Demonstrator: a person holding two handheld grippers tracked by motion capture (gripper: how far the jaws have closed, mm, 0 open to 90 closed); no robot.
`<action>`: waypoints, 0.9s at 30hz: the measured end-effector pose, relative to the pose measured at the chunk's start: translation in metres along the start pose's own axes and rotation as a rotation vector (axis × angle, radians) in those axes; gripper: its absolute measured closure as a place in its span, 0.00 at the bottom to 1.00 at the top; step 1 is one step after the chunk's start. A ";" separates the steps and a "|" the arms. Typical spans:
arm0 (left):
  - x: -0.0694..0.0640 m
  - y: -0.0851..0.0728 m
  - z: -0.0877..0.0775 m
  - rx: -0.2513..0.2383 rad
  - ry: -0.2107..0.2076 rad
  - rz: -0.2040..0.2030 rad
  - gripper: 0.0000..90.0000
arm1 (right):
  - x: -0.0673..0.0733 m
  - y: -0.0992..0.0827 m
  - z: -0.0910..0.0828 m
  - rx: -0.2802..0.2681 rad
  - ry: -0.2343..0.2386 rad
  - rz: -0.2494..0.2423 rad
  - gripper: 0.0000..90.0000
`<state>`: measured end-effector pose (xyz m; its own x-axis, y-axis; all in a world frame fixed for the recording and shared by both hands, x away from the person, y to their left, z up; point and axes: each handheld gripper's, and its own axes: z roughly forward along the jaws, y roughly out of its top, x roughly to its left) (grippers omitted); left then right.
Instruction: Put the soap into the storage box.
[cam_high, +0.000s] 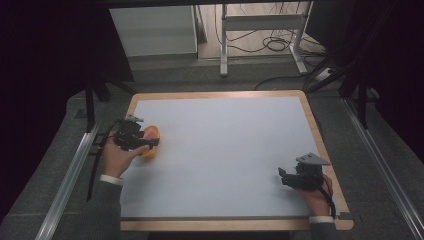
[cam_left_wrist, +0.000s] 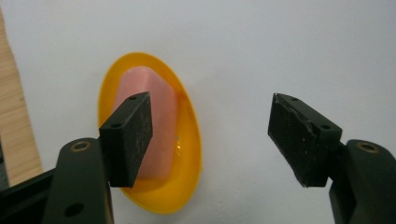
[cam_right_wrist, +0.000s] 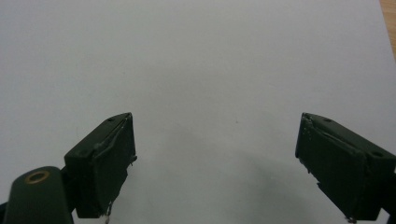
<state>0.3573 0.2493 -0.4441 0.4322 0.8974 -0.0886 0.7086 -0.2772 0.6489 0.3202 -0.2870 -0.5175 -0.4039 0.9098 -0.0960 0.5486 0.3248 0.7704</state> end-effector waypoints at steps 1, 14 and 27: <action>-0.002 -0.002 0.000 -0.001 -0.005 0.008 0.34 | 0.000 0.000 0.000 0.001 0.000 0.000 0.13; -0.032 -0.039 0.011 -0.009 -0.082 0.064 0.32 | 0.001 0.000 0.000 0.002 -0.003 -0.003 0.13; -0.048 -0.073 0.029 -0.028 -0.142 0.063 0.31 | 0.001 0.000 0.000 0.001 -0.003 -0.004 0.13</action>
<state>0.3008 0.2165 -0.5089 0.5513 0.8204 -0.1516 0.6627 -0.3202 0.6770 0.3197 -0.2862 -0.5176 -0.4039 0.9092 -0.1012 0.5473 0.3287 0.7697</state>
